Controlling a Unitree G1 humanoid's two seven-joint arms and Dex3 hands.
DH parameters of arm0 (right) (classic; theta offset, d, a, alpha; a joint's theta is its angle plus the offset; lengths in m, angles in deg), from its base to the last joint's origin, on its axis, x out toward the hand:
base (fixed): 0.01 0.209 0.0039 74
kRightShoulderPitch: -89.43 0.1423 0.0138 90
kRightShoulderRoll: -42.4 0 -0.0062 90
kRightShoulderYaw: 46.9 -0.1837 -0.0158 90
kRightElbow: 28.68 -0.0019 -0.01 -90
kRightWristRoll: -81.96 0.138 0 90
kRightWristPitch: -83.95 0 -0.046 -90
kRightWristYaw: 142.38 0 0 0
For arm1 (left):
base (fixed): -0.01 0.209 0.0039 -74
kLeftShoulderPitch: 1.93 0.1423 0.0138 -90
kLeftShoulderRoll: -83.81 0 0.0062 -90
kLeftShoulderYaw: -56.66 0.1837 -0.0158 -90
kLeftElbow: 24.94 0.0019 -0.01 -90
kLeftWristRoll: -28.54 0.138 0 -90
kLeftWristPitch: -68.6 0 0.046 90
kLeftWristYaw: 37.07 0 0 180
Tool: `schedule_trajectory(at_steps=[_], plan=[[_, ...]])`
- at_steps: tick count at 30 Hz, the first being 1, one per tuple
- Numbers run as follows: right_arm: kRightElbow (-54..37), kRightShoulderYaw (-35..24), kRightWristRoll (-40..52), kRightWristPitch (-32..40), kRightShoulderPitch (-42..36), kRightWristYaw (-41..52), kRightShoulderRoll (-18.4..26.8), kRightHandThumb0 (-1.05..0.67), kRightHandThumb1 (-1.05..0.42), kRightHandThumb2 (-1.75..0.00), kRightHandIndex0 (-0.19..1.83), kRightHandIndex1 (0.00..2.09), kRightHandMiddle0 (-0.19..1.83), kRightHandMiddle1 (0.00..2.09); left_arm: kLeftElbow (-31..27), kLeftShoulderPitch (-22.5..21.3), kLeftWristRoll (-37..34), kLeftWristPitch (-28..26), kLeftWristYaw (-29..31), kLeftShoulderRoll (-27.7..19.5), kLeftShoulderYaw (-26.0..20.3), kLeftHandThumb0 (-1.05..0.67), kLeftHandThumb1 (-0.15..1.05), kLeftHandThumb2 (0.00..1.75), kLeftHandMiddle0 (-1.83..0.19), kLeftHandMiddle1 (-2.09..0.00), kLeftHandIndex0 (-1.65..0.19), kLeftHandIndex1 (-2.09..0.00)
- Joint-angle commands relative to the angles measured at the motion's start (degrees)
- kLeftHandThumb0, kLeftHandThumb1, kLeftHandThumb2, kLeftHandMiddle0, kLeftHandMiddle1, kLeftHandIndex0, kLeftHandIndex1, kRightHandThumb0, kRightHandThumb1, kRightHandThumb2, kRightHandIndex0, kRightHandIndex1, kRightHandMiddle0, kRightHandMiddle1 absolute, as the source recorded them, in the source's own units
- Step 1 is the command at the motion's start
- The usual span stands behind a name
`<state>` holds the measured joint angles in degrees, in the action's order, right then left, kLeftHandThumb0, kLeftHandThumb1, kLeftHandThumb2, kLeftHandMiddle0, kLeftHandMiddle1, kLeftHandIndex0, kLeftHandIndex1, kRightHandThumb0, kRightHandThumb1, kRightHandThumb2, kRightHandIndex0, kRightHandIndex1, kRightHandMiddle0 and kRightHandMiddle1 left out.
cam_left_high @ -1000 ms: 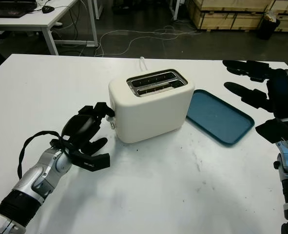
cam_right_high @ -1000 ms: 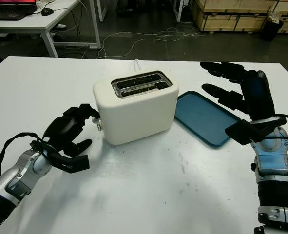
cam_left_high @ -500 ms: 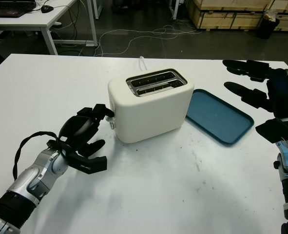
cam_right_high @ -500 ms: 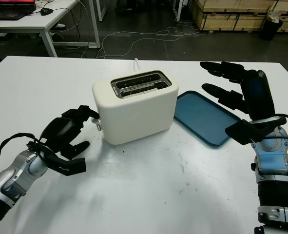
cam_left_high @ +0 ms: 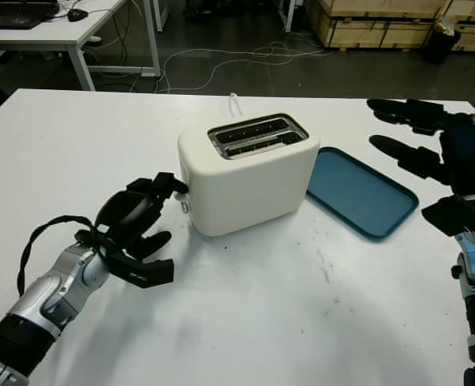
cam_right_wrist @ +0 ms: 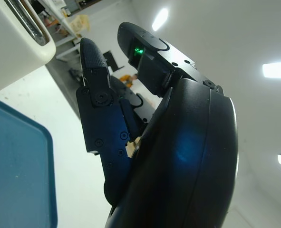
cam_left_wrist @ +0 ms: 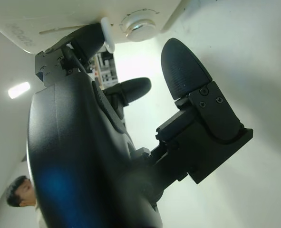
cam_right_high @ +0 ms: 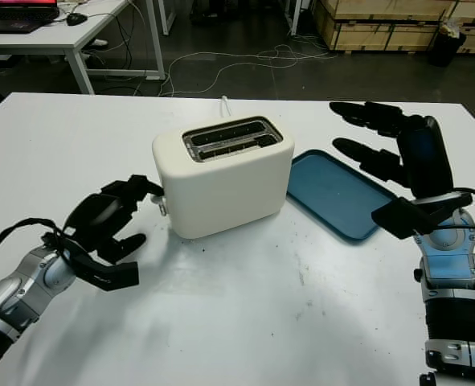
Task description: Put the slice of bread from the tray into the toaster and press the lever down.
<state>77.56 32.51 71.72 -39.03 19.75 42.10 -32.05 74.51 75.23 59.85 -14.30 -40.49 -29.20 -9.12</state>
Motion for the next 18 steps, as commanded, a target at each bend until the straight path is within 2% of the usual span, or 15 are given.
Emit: schedule_trajectory(at_steps=[1,4,6,10,13,18], plan=[[0.22,0.06,0.21,-1.90,1.86,0.24,1.12,-0.38,-0.92,-0.08,0.96,0.00,0.91,0.00,5.06,5.66,5.19,-2.36,11.32,0.87,7.85,-0.55,0.25,1.44,-0.24,-1.45,-0.30,-1.24],[0.20,0.03,0.43,-1.78,1.78,0.42,1.13,-0.38,-0.92,-0.08,0.95,0.00,0.91,0.00,5.80,5.20,4.97,-3.48,12.94,1.12,8.19,-0.54,0.26,1.43,-0.22,-1.44,-0.29,-1.23],[0.19,0.01,0.54,-1.71,1.76,0.51,1.14,-0.38,-0.92,-0.08,0.96,0.00,0.91,0.00,7.22,4.87,4.92,-5.27,14.20,1.74,8.54,-0.48,0.28,1.37,-0.22,-1.39,-0.30,-1.18],[0.45,0.02,0.63,-2.03,1.74,0.65,1.15,-0.38,-0.92,-0.08,0.95,0.00,0.91,0.00,12.31,4.80,4.85,-8.50,15.84,3.92,9.73,-0.37,0.37,1.11,-0.42,-1.14,-0.45,-0.91],[0.50,0.10,0.99,-2.06,1.81,0.90,0.98,-0.37,-0.92,-0.08,0.95,0.00,0.90,0.00,12.88,4.38,4.35,-10.14,18.51,4.49,10.23,-0.31,0.45,0.95,-0.44,-1.02,-0.51,-0.76],[0.54,0.19,0.79,-2.14,1.86,0.83,0.94,-0.39,-0.92,-0.09,0.96,0.01,0.91,0.00,12.76,4.28,4.59,-10.03,17.65,4.66,10.07,-0.32,0.45,0.93,-0.52,-1.02,-0.58,-0.72]])
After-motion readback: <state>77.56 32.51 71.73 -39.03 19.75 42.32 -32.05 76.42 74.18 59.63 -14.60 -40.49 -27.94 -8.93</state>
